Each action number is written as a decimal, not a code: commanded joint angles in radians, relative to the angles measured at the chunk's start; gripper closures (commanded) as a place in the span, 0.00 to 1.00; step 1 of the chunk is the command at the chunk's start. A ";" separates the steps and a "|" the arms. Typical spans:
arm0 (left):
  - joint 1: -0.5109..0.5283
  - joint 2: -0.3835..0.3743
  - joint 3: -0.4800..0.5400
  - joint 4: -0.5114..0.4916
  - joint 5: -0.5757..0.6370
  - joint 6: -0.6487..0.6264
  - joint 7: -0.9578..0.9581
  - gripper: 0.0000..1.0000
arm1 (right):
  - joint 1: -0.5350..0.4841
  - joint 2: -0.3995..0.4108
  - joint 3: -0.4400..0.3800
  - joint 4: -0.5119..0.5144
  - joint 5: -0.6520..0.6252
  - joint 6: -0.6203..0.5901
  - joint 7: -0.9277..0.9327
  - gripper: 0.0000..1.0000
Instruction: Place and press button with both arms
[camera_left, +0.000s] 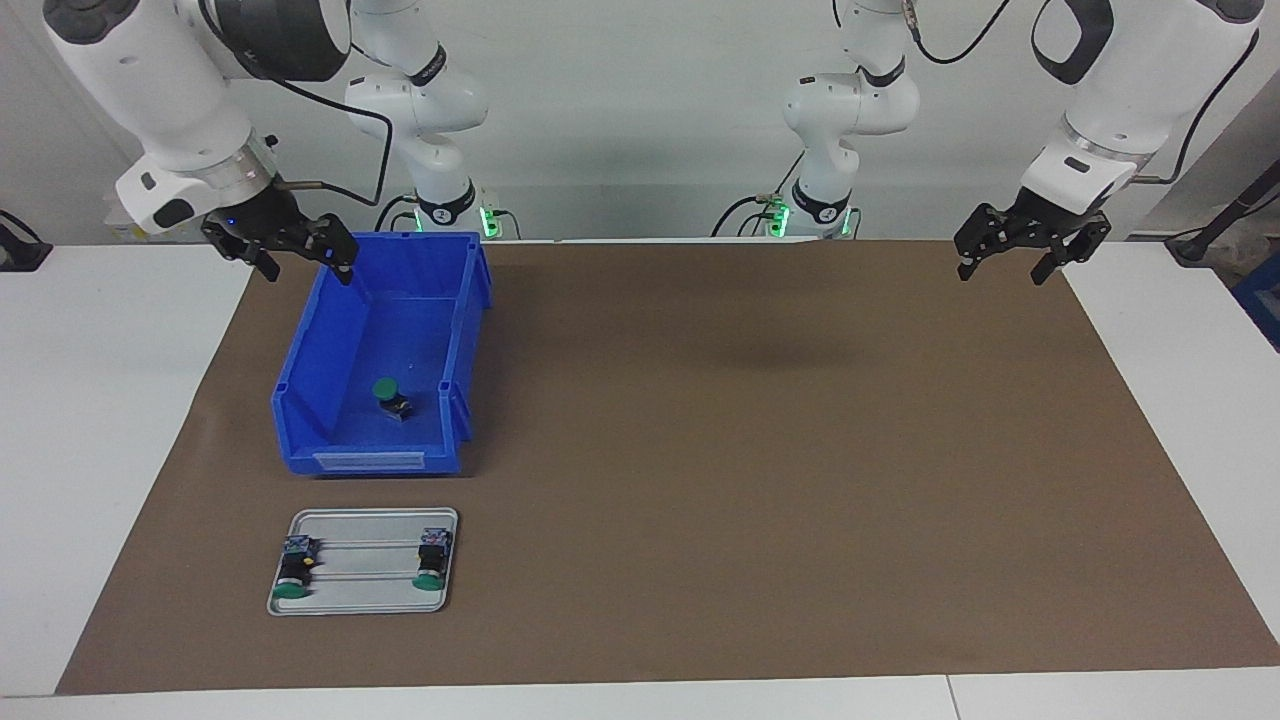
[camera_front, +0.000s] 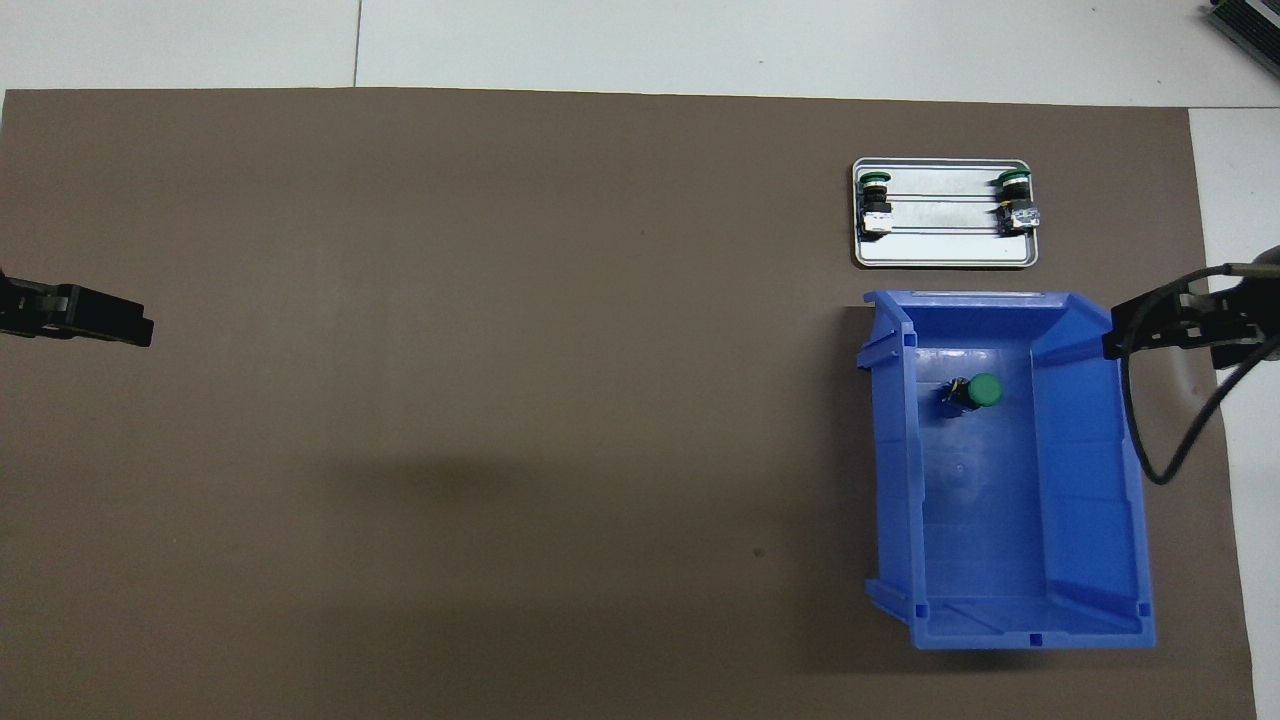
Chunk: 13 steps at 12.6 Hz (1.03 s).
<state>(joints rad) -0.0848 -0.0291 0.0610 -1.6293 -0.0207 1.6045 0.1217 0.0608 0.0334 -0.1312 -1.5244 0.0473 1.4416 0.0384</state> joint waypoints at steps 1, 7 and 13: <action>0.010 -0.031 -0.007 -0.037 0.019 0.015 0.007 0.00 | -0.071 0.017 0.013 0.047 0.043 -0.035 -0.051 0.03; 0.010 -0.031 -0.007 -0.037 0.019 0.015 0.007 0.00 | -0.049 -0.016 0.028 -0.020 0.028 0.112 0.027 0.03; 0.010 -0.031 -0.007 -0.037 0.019 0.015 0.007 0.00 | -0.042 -0.035 0.100 -0.086 -0.119 0.148 0.029 0.03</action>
<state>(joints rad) -0.0848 -0.0291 0.0610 -1.6293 -0.0207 1.6045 0.1217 0.0208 0.0345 -0.0451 -1.5572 -0.0361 1.5726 0.0527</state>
